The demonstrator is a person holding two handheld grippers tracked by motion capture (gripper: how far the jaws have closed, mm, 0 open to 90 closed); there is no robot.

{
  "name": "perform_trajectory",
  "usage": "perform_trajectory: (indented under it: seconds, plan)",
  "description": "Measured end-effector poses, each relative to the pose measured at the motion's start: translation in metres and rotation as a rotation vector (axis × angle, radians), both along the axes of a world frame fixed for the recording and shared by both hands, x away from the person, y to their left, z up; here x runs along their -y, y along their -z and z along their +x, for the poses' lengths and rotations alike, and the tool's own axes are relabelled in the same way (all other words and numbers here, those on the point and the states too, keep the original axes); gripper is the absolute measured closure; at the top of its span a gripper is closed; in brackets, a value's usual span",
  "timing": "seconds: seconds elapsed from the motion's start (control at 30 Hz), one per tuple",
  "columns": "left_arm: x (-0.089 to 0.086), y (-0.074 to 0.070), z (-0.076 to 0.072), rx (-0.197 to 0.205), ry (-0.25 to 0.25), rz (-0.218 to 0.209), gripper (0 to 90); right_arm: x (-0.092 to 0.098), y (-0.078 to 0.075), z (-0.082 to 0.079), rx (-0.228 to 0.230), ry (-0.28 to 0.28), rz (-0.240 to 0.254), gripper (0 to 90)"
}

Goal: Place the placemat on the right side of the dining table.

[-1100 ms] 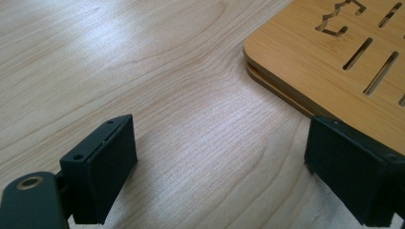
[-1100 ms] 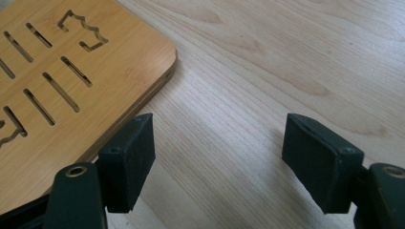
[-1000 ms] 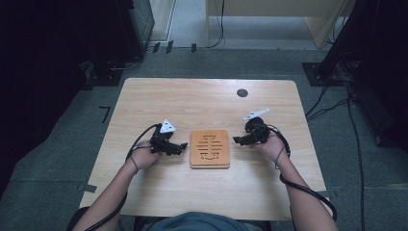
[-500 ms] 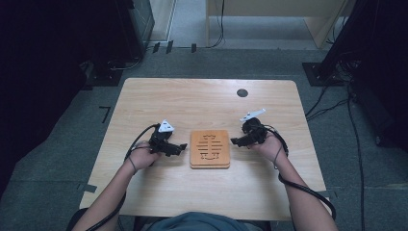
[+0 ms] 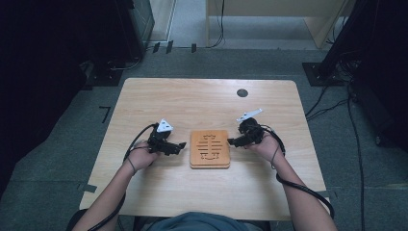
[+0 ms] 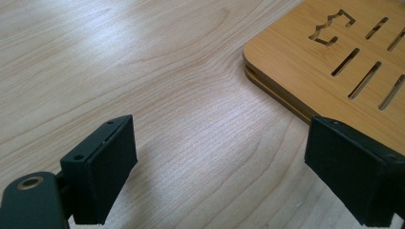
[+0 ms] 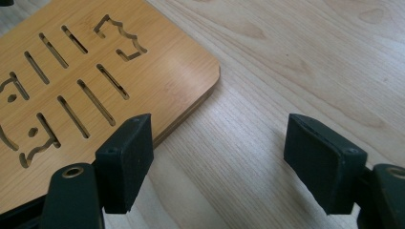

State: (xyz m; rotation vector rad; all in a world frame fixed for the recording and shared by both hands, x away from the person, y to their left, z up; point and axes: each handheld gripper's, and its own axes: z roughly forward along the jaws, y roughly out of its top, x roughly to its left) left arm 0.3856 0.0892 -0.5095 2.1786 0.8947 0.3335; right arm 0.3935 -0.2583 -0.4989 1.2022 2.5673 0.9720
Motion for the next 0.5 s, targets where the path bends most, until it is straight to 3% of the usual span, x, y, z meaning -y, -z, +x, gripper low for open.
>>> perform_trajectory:
  seconds: [0.5]
  plan:
    - [0.0010, -0.0009, -0.0027, 0.001, 0.009, -0.005, 9.7, -0.0073, 0.0015, 0.0005, -0.005, -0.014, -0.010, 25.5]
